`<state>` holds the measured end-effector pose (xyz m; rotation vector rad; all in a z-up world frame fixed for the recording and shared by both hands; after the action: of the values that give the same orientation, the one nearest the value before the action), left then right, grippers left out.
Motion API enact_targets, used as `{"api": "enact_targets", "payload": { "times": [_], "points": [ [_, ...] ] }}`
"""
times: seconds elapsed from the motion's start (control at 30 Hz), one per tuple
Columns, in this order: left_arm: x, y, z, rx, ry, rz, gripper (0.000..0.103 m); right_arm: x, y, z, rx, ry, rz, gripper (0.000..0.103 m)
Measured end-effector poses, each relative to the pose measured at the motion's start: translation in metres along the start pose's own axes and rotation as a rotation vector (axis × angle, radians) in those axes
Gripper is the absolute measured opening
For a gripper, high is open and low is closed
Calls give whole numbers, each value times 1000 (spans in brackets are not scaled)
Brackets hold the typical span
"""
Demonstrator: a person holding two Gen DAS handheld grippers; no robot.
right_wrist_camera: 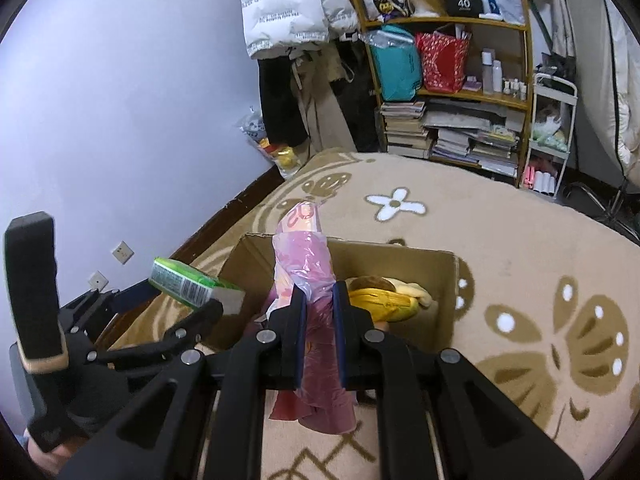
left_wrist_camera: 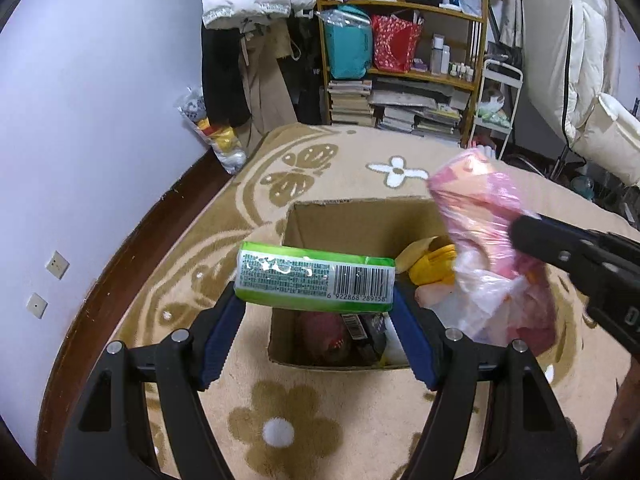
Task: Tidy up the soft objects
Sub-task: 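Lower both held items into the box and open both grippers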
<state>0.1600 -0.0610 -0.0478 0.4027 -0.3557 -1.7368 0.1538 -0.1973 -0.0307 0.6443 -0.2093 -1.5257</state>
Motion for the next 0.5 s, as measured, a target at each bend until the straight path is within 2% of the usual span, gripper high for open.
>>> {"api": "enact_targets", "payload": {
  "times": [0.2, 0.3, 0.4, 0.5],
  "points": [
    [-4, 2, -15, -22, -12, 22, 74, 1, 7, -36, -69, 7, -3, 15],
    [-8, 3, -19, -42, -29, 38, 82, 5, 6, -47, -100, 13, -12, 18],
    [-11, 2, -17, -40, -23, 46, 85, 9, 2, -46, -93, 1, -19, 18],
    [-13, 0, -10, -24, 11, 38, 93, 14, 0, -39, -81, 5, -39, 35]
  ]
}}
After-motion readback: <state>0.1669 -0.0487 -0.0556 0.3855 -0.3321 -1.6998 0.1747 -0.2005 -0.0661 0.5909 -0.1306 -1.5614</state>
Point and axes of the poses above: each gripper's, at about its wrist camera, not at the fingertips, and z roughly against the way its jaws point, x to its right, y to its top, the point moved 1 cm from there along -z, roughly the way its jaws point, and after that the axes turned 14 degrees about -x, right-handed, at the moved point
